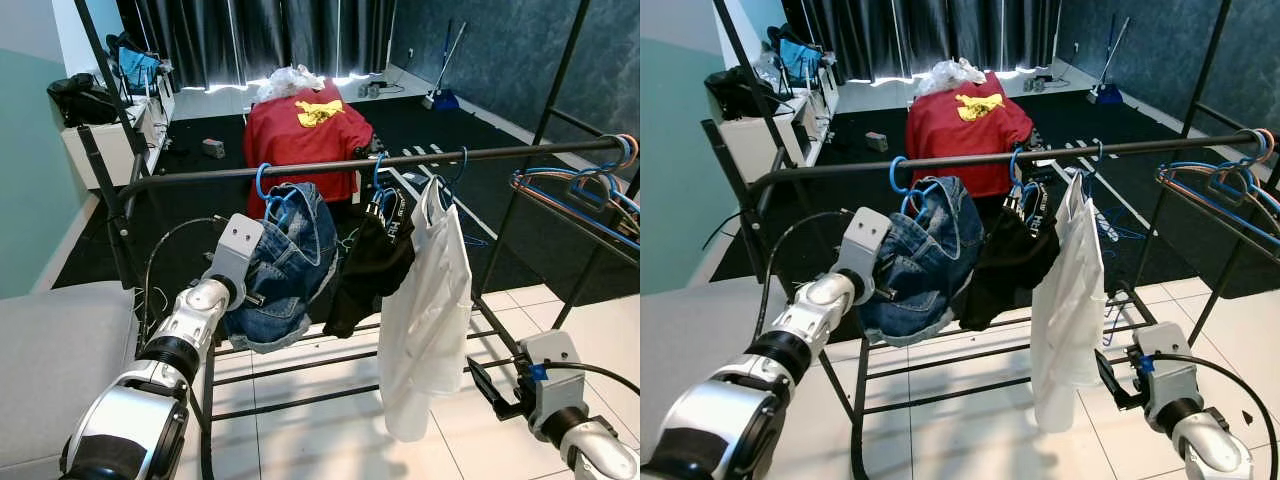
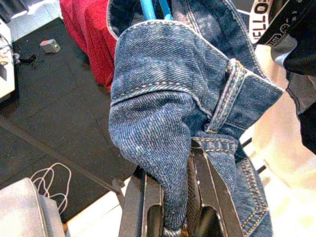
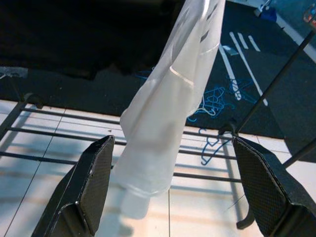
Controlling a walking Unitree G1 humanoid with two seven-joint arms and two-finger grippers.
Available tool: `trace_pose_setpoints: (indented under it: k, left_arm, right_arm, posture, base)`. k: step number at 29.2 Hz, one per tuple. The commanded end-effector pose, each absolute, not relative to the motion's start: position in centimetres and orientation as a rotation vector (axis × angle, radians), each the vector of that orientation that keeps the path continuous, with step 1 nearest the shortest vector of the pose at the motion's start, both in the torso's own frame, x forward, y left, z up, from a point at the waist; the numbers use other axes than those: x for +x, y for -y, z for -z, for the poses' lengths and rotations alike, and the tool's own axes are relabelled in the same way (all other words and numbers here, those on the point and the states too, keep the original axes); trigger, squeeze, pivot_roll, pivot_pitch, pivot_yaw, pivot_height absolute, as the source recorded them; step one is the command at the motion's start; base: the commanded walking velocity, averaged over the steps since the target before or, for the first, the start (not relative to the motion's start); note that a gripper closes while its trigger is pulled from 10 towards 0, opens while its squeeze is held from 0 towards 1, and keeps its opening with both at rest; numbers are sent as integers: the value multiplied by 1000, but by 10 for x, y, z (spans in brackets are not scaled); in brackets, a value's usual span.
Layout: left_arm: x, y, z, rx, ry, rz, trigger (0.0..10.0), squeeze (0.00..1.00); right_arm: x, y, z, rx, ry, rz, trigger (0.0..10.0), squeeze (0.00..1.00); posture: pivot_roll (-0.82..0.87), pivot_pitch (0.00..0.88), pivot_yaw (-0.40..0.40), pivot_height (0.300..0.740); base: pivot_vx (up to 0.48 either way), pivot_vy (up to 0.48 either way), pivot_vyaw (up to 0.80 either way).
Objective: Hang hanger
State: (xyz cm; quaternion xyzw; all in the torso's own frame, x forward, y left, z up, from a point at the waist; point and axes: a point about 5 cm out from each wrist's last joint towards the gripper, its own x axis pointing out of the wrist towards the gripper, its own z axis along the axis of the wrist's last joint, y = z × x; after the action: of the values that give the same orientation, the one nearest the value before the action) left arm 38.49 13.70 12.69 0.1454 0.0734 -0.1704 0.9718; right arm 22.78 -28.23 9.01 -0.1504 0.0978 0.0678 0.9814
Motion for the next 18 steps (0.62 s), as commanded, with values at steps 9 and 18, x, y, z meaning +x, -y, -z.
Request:
trace_pose_setpoints:
  k: [9, 18]
  left_arm:
    - [385, -161, -174, 22, 91, 546, 0, 0]
    - [362, -210, -176, 43, 130, 541, 0, 0]
  right_arm:
    - [241, 277, -117, -286, -110, -147, 10000, 0]
    - [248, 275, -123, -304, -97, -173, 10000, 0]
  posture:
    - [43, 0, 52, 740]
    - [78, 0, 34, 740]
  base:
    - [0, 0, 0]
    - [0, 0, 0]
